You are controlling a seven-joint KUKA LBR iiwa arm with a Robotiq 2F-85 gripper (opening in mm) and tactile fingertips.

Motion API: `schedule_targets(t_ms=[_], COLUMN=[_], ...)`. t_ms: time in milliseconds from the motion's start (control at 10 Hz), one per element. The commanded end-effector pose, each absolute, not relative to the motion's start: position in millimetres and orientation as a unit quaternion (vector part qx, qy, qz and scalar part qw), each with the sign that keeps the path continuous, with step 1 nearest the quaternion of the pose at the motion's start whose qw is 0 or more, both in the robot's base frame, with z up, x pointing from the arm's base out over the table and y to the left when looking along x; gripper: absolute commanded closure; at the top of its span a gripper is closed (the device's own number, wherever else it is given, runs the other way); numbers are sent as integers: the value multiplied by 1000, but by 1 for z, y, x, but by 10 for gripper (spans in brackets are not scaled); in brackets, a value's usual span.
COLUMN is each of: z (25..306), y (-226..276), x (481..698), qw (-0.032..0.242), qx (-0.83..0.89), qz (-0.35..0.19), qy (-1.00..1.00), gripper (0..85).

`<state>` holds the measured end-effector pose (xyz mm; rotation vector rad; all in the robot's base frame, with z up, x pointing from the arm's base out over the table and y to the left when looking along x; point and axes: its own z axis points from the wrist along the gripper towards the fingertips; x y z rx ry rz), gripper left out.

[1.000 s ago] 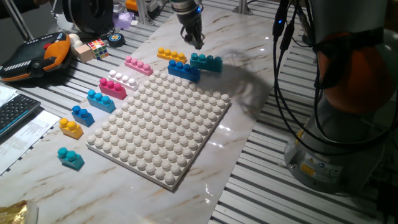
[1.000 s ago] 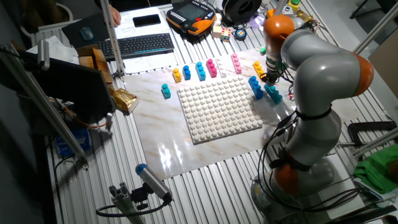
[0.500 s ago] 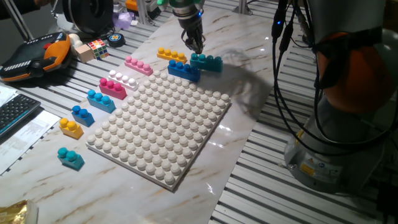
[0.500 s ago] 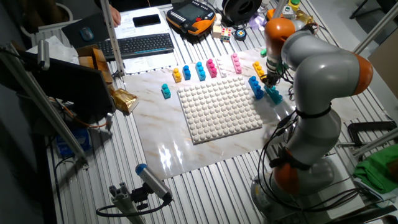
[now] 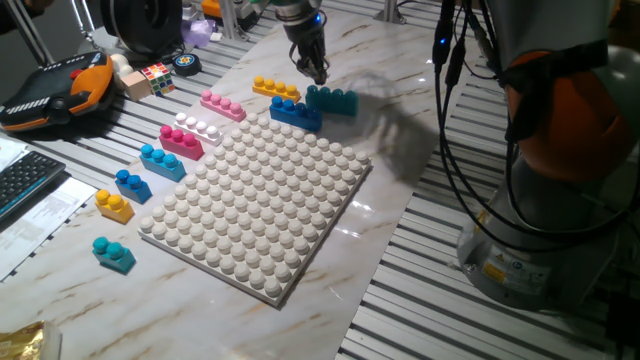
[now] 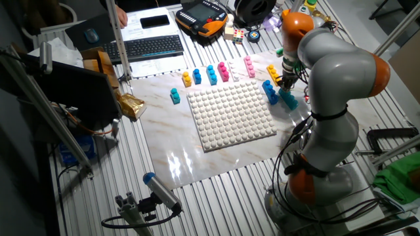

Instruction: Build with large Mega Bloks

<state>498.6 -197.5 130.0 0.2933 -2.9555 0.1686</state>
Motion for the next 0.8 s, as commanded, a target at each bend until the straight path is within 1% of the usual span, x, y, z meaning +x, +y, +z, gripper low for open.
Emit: schedule_targets(t_ms=[0, 200, 300, 400, 500, 600, 700], z=[130, 128, 123, 117, 110, 100, 92], y=[-198, -202, -209, -217, -226, -235, -241], x=[499, 498, 496, 495, 493, 491, 492], qw=[83, 91, 86, 81, 74, 65, 62], qx=[97, 96, 96, 91, 90, 92, 94], qz=[63, 96, 106, 103, 101, 91, 85], qy=[-990, -986, -986, -987, -988, -989, -990], gripper=[843, 827, 667, 533, 453, 397, 367])
